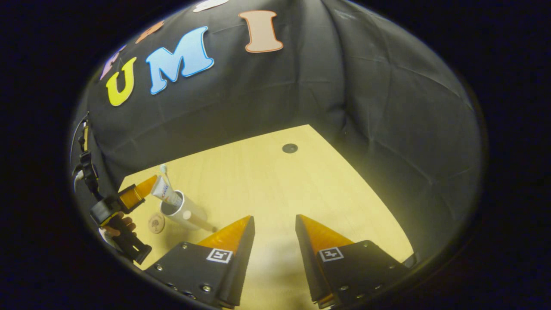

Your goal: Put the toothbrush and toothpaste on the desktop into the cup, then pick up the cup and place it on the coaster on the desktop.

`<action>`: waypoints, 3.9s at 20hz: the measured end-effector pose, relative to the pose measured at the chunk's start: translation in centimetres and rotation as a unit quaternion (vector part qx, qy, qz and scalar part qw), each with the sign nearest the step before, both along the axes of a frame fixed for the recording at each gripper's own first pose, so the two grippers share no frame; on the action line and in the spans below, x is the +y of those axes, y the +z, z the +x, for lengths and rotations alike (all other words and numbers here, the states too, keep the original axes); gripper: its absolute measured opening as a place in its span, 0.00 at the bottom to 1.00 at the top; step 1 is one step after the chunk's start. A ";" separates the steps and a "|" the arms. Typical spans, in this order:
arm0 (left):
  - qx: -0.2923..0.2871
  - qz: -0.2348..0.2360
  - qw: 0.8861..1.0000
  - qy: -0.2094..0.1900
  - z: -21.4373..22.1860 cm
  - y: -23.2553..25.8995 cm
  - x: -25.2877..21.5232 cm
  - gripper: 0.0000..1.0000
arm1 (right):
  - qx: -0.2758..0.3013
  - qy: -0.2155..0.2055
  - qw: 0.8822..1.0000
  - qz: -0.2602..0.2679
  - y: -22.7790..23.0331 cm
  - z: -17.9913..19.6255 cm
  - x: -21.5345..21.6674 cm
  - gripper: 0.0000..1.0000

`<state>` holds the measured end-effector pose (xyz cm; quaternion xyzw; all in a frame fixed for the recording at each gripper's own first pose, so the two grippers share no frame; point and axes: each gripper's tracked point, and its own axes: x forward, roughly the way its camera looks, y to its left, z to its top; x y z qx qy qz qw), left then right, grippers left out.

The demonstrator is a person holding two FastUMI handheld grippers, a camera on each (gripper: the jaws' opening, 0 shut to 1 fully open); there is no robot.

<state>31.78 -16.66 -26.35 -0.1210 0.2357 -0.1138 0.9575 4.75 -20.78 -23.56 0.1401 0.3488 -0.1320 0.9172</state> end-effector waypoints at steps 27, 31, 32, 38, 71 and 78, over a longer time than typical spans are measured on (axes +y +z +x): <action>0.082 0.030 0.992 0.086 -14.8 -0.8 13.0 0.86 | 0.117 0.374 0.918 -0.063 -4.4 7.9 14.8 0.58; 0.101 0.025 0.988 0.110 -17.2 -1.7 15.0 0.86 | 0.161 0.402 0.897 -0.090 -6.5 8.5 15.4 0.58; 0.105 0.026 0.987 0.117 -17.8 -1.9 15.7 0.86 | 0.167 0.406 0.894 -0.090 -6.8 8.6 15.7 0.58; 0.121 0.029 0.980 0.154 -20.2 -2.8 19.5 0.86 | 0.201 0.409 0.885 -0.092 -8.8 9.8 16.5 0.58; 0.123 0.027 0.975 0.185 -22.6 -3.9 22.2 0.86 | 0.193 0.376 0.904 -0.061 -9.2 8.8 18.2 0.15; 0.125 0.027 0.974 0.185 -25.2 -3.7 23.1 0.86 | 0.190 0.375 0.906 -0.052 -8.0 9.5 20.8 0.15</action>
